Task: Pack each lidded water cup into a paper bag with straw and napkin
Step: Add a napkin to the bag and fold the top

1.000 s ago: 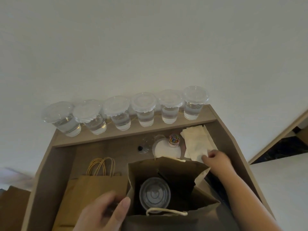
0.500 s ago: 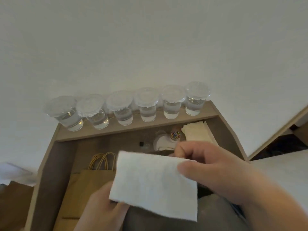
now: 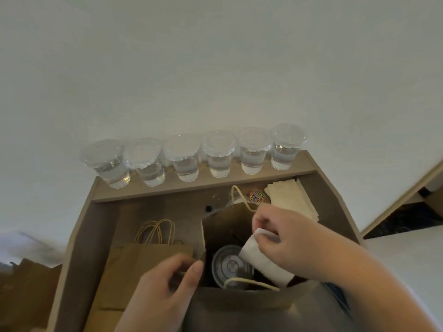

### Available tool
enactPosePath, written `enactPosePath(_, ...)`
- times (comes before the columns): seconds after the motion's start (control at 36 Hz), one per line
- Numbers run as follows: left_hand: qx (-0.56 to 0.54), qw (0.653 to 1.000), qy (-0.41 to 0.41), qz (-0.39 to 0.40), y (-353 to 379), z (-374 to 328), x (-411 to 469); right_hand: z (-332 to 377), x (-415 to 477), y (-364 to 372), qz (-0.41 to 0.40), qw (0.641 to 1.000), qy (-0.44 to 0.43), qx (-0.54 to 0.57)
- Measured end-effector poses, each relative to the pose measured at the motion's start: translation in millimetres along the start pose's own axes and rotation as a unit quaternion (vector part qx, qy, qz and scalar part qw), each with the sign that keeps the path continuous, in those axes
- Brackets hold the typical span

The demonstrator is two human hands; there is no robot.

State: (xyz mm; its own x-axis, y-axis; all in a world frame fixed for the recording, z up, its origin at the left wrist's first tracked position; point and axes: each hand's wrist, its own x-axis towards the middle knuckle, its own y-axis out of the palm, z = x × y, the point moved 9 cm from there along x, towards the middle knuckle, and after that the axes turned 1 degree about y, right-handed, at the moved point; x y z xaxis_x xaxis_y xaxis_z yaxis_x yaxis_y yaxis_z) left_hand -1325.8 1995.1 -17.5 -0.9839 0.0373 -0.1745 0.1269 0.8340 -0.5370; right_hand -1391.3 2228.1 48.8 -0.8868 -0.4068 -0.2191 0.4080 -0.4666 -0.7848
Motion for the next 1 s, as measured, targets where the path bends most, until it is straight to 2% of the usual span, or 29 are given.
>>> enactPosePath(0.19, -0.013, 1.000, -0.012, -0.006, 1, 8, 4, 19, -5, -9, -0.057, 0.982, -0.074, 0.165)
enactPosePath(0.25, -0.034, 0.999, -0.014, 0.002, 3, 13, 3, 13, -17, -29, -0.106, 0.973, -0.093, 0.182)
enactPosePath(0.33, -0.064, 0.997, -0.002, 0.052, 12, 20, 3, -6, -42, -61, -0.189, 0.948, -0.140, 0.214)
enactPosePath(0.42, -0.032, 0.994, -0.003, 0.105, 24, 30, 7, -48, -58, -63, -0.212, 0.929, -0.146, 0.264)
enactPosePath(0.47, 0.002, 0.993, -0.020, 0.114, 29, 40, 13, -78, -66, -44, -0.196, 0.930, -0.119, 0.287)
enactPosePath(0.53, 0.021, 0.991, -0.050, 0.118, 34, 52, 20, -109, -66, -9, -0.140, 0.946, -0.051, 0.287)
enactPosePath(0.61, 0.020, 0.985, -0.100, 0.136, 48, 70, 26, -144, -62, 50, -0.022, 0.975, 0.058, 0.215)
enactPosePath(0.67, 0.021, 0.984, -0.098, 0.145, 58, 76, 30, -157, -60, 84, 0.039, 0.974, 0.132, 0.182)
enactPosePath(0.69, 0.020, 0.986, -0.088, 0.141, 61, 75, 32, -158, -59, 94, 0.044, 0.972, 0.155, 0.169)
enactPosePath(0.78, 0.044, 0.991, -0.057, 0.111, 61, 71, 38, -149, -48, 101, 0.012, 0.976, 0.139, 0.166)
enactPosePath(0.89, 0.069, 0.994, -0.012, 0.078, 47, 43, 42, -137, -36, 88, 0.018, 0.968, 0.122, 0.219)
enactPosePath(1.0, 0.080, 0.992, 0.077, 0.062, 29, 12, 38, -129, -34, 61, -0.018, 0.977, 0.057, 0.203)
